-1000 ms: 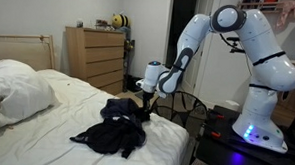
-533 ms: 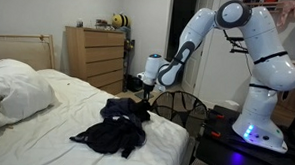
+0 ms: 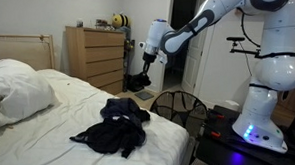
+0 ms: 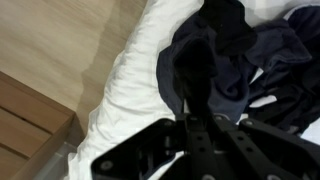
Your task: Pick the socks on the bed and put them in the bag
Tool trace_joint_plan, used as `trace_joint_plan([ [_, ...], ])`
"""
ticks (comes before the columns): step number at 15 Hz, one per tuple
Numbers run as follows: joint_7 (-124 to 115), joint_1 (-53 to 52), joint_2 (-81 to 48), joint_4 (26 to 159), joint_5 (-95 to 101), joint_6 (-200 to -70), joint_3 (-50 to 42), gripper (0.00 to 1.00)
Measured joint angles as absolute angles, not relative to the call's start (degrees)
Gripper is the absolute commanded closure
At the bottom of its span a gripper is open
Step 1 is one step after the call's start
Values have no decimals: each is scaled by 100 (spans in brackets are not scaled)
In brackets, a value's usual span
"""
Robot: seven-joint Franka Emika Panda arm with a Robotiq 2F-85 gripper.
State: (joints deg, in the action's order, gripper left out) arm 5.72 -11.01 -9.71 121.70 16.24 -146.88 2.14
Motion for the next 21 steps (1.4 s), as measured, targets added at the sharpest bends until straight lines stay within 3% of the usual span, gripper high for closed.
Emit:
trace_joint_plan([
  [10, -839, -432, 1472, 12283, 1854, -12128, 276, 99],
  [21, -440, 655, 1827, 13295, 1180, -11855, -879, 99],
])
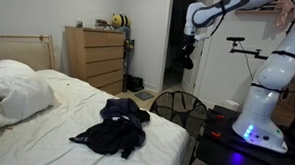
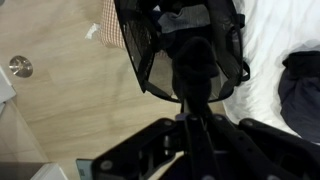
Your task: Pick the socks on the bed and put them in the bag
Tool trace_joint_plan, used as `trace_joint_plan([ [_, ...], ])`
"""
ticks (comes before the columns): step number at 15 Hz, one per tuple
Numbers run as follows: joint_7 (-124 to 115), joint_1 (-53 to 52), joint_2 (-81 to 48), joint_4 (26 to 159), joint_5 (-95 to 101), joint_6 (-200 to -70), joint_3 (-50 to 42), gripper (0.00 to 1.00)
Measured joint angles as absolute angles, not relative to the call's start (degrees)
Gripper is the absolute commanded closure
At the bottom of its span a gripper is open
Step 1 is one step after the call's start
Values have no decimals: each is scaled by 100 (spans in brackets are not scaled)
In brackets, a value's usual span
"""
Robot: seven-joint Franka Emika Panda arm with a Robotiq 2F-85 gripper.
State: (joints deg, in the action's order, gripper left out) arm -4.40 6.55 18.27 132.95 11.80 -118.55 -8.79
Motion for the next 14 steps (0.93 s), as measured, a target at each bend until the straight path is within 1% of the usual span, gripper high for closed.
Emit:
trace_joint_plan([
  [3, -69, 715, 1659, 13417, 913, -11993, -1078, 99],
  [7, 347, 721, 1235, 13552, 690, -12526, -1187, 99],
  [8, 416, 724, 1115, 13577, 688, -12681, -1187, 70],
  [9, 453, 724, 988, 13585, 688, -12800, -1187, 69],
  [10, 473, 723, 876, 13585, 687, -12857, -1185, 64],
  [11, 513, 723, 780, 13584, 680, -12882, -1181, 55],
  [14, 546, 721, 621, 13581, 675, -12892, -1156, 33],
])
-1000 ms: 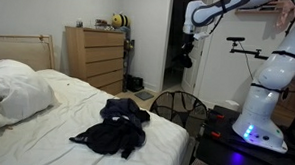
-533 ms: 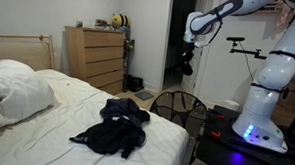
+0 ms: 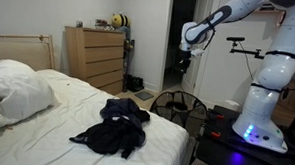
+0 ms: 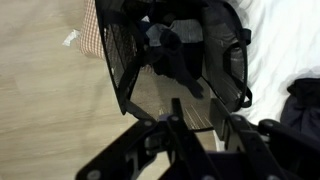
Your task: Pick the socks on the bed and put them in the bag
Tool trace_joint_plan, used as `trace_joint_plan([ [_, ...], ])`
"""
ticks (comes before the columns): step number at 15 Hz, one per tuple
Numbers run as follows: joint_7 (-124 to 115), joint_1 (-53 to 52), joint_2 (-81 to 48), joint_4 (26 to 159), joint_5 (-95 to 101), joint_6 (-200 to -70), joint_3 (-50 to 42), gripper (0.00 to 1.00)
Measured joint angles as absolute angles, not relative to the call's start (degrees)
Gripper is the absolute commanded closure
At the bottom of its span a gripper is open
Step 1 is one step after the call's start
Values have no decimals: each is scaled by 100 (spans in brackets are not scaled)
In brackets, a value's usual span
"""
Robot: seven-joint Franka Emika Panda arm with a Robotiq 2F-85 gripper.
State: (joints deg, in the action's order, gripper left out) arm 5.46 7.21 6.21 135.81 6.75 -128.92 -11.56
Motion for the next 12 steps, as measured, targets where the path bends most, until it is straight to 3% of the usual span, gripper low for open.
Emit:
trace_joint_plan([
  [4, 555, 687, 596, 13568, 675, -12890, -1013, 3],
  [5, 607, 671, 596, 13566, 675, -12890, -947, 0],
  [12, 1728, 158, 433, 13569, 330, -12890, -434, 0],
])
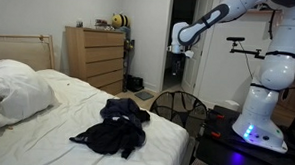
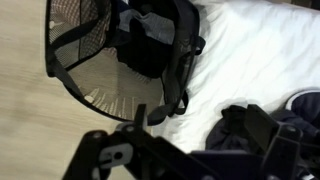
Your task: Pick the socks on the bed and put them in the bag
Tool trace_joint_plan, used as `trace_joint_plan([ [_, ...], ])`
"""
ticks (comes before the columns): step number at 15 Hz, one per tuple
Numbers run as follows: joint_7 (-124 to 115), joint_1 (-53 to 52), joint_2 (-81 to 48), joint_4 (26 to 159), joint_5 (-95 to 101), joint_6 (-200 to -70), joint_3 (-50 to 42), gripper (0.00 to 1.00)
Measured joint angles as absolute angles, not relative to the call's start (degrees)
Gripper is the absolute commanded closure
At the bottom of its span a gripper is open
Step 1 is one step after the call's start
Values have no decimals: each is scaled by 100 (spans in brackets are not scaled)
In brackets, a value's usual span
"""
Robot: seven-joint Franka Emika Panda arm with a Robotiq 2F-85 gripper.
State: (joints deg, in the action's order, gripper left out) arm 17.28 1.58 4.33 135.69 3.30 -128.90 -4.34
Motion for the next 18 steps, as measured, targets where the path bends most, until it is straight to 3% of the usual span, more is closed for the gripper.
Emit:
trace_joint_plan([
  [4, 1790, -135, -27, 13567, 420, -13114, -38, 0],
  [10, 1469, -499, -1102, 13532, 1261, -14508, 349, 0],
  [18, 68, -1160, -2349, 13074, 2890, -16180, -138, 0],
])
